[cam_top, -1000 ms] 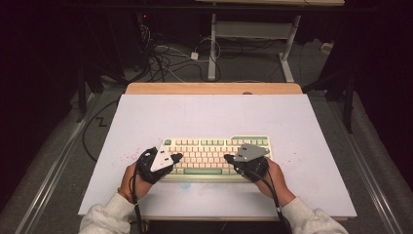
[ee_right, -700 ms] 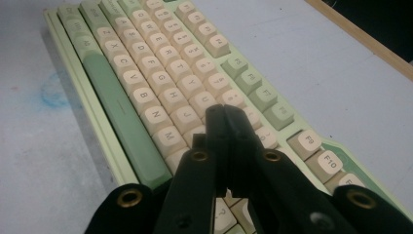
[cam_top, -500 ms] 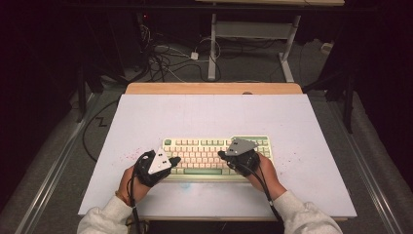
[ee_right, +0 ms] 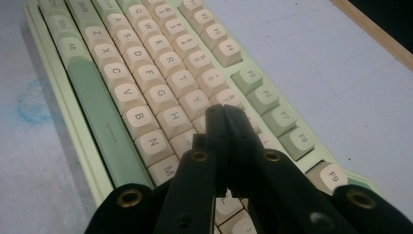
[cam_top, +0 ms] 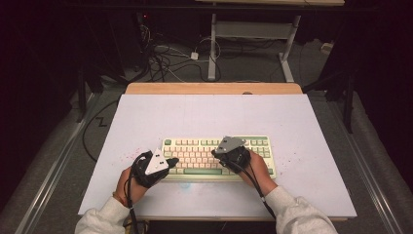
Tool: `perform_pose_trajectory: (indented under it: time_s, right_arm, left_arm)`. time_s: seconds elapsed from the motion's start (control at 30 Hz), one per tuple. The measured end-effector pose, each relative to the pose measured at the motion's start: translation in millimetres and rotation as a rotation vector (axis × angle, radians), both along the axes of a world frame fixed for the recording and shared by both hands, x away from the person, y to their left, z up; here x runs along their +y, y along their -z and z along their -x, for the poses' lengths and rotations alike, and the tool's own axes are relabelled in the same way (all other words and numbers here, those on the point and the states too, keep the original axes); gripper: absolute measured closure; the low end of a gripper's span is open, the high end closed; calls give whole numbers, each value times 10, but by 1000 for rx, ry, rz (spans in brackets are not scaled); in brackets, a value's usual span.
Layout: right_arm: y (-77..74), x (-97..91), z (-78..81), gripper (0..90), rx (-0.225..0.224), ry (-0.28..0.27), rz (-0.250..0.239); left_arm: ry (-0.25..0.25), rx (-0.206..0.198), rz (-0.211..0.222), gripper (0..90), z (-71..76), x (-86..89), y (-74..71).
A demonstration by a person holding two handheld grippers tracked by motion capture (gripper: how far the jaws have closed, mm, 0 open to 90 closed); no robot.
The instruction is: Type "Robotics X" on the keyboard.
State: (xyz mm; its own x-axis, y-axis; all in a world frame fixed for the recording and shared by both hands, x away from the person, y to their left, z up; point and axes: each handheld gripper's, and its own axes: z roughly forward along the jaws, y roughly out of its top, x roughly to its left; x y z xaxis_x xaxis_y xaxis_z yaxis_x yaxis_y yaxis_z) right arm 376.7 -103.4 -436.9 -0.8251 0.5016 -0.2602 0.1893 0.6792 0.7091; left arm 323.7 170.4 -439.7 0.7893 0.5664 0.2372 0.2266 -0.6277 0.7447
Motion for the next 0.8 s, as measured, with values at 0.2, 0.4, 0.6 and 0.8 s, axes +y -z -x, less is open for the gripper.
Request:
perform_pose_trajectory:
  time_s: [0.2,0.4,0.6,0.8]
  right_arm:
    - [27,4,-50,900,8,16,12]
    - [43,27,-68,900,13,17,23]
    - [57,30,-87,900,17,27,36]
    - [95,65,-111,900,19,23,58]
  left_arm:
    - [4,2,-1,874,-3,-1,1]
    - [6,3,2,874,-6,-1,-7]
    - [11,7,-4,874,-9,-14,0]
    - [14,11,-3,874,-11,-14,8]
